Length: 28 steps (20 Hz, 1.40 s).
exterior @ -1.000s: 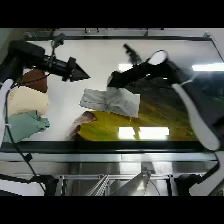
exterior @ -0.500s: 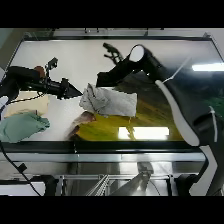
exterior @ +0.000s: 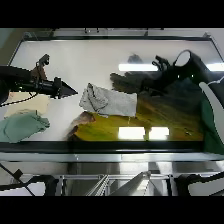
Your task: Fold the shirts.
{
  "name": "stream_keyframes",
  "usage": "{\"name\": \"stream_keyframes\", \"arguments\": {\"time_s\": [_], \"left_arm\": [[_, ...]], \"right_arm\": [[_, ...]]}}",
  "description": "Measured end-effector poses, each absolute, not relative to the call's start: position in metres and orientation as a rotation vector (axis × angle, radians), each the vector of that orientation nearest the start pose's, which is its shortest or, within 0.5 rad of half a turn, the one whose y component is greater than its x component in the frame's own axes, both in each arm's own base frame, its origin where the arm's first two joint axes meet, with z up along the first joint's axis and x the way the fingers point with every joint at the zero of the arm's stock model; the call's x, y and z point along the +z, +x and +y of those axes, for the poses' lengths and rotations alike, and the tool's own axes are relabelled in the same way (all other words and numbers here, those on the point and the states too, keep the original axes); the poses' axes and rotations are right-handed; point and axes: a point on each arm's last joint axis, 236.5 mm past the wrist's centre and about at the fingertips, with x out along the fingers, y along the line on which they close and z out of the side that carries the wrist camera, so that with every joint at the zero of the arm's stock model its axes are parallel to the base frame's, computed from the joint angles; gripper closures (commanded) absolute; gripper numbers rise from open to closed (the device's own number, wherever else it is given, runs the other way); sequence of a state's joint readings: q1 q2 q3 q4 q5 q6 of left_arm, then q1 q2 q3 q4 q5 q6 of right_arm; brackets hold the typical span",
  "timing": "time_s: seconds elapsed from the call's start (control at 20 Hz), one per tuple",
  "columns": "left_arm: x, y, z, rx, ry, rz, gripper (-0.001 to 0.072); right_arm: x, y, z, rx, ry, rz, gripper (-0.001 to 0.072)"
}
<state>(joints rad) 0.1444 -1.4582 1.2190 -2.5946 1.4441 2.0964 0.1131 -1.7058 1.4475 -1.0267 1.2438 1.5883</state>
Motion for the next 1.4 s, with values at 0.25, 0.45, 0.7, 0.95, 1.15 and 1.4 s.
{"name": "stream_keyframes", "arguments": {"time_s": [0.25, 0.45, 0.7, 0.95, 1.15, 1.4], "left_arm": [[0.085, 0.376, -0.144, -0.869, -0.594, 1.154, 0.0692], [0.091, 0.369, -0.144, -0.886, -0.585, 1.157, 0.0692], [0.093, 0.364, -0.145, -0.901, -0.581, 1.167, 0.0692], [0.093, 0.364, -0.145, -0.903, -0.581, 1.168, 0.0692], [0.093, 0.364, -0.145, -0.907, -0.576, 1.166, 0.0692], [0.093, 0.364, -0.145, -0.907, -0.575, 1.166, 0.0692]], "right_arm": [[-0.092, 0.409, 0.209, 0.406, 0.744, 1.517, 0.005], [-0.108, 0.408, 0.243, 0.461, 0.862, 1.509, 0.0373], [-0.106, 0.413, 0.258, 0.537, 0.878, 1.453, 0.0701], [0.01, 0.456, 0.211, 0.592, 0.887, 1.226, 0.0702], [0.129, 0.498, 0.056, 0.347, 0.951, 0.907, 0.0702], [0.139, 0.425, -0.121, -0.092, 1.006, 0.907, 0.0702]]}}
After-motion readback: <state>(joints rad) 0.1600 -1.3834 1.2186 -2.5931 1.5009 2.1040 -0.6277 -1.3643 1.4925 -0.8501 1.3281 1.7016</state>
